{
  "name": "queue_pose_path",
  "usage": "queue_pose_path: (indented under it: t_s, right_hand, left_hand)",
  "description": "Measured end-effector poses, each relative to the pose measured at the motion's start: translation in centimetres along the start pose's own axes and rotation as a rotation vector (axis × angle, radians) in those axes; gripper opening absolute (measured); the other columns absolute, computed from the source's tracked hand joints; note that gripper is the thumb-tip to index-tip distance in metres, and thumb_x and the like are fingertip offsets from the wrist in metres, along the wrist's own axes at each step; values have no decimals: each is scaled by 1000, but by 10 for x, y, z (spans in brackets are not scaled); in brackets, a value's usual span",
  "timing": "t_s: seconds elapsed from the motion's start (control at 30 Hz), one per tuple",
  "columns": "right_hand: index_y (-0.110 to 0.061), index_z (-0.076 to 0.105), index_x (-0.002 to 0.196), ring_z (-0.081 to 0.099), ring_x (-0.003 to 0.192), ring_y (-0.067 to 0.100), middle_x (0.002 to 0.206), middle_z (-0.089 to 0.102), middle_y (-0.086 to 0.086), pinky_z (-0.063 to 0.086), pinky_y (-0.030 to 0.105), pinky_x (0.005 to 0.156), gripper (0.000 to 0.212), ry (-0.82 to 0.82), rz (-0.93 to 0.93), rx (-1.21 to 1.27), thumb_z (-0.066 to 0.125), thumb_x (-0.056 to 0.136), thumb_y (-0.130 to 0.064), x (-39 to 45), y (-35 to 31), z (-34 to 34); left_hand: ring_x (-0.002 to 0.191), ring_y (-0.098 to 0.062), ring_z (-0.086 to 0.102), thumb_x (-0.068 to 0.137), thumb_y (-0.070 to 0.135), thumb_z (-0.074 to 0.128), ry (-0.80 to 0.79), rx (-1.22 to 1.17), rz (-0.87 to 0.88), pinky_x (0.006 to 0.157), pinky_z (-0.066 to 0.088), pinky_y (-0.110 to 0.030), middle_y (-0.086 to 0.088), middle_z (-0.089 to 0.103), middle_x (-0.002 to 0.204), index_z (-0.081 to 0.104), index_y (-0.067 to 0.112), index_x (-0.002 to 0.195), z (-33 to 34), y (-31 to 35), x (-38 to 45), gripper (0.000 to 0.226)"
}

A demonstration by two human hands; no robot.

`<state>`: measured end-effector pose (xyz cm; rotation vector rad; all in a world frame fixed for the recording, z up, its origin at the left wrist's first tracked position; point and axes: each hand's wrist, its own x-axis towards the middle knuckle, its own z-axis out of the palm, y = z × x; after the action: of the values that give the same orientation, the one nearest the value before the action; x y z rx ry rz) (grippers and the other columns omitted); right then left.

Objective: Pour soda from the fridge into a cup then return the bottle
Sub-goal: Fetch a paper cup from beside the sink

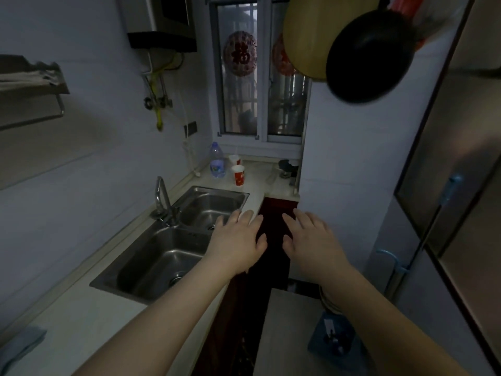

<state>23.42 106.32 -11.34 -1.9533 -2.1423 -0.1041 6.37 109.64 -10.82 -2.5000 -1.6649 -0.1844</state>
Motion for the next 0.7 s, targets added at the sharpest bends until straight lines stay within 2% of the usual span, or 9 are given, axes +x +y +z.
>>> queue_pose_path:
  t_s: [0.07, 0.13, 0.23, 0.37, 0.47, 0.7]
  right_hand:
    - [-23, 21, 151, 19, 144, 25, 158, 20, 5, 16, 39, 116, 55, -4, -25, -4, 28, 100, -41, 19, 10, 6]
    - [-21, 32, 148, 29, 141, 28, 154, 30, 8, 23, 43, 114, 59, 18, -39, 5, 23, 94, -43, 35, 16, 12]
    - [-19, 42, 143, 39, 135, 31, 148, 42, 10, 30, 45, 110, 61, 44, -50, 19, 26, 89, -43, 62, 24, 23]
    - [-19, 40, 144, 39, 134, 30, 148, 42, 9, 32, 43, 108, 56, 48, -87, 4, 30, 94, -41, 107, 34, 38]
    - [-19, 33, 147, 32, 138, 28, 152, 34, 8, 27, 42, 110, 53, 21, -118, -4, 34, 98, -39, 147, 41, 51]
    - [-21, 31, 147, 31, 139, 26, 154, 31, 6, 27, 40, 111, 54, -1, -156, -38, 31, 97, -42, 251, 50, 81]
  left_hand:
    - [148, -29, 13, 100, 50, 25, -23, -4, -36, 117, 16, -51, -3, 19, 161, 21, 26, 153, 2, 0, 19, 58]
    - [148, -30, 12, 100, 50, 25, -31, -9, -60, 117, 15, -51, -4, 18, 161, 20, 27, 153, 5, -1, 37, 58]
    - [147, -29, 13, 100, 50, 25, -17, -9, -81, 116, 17, -50, -2, 20, 161, 22, 28, 152, 12, -8, 60, 56]
    - [147, -28, 16, 100, 49, 26, -19, -13, -116, 115, 18, -49, 0, 23, 159, 25, 29, 151, 30, -19, 96, 55]
    - [146, -29, 18, 99, 50, 27, -26, -18, -141, 115, 20, -50, -2, 24, 158, 24, 28, 151, 44, -33, 132, 57]
    - [140, -23, 26, 97, 49, 31, 10, -22, -136, 109, 27, -46, 0, 34, 151, 30, 27, 148, 75, -73, 231, 55]
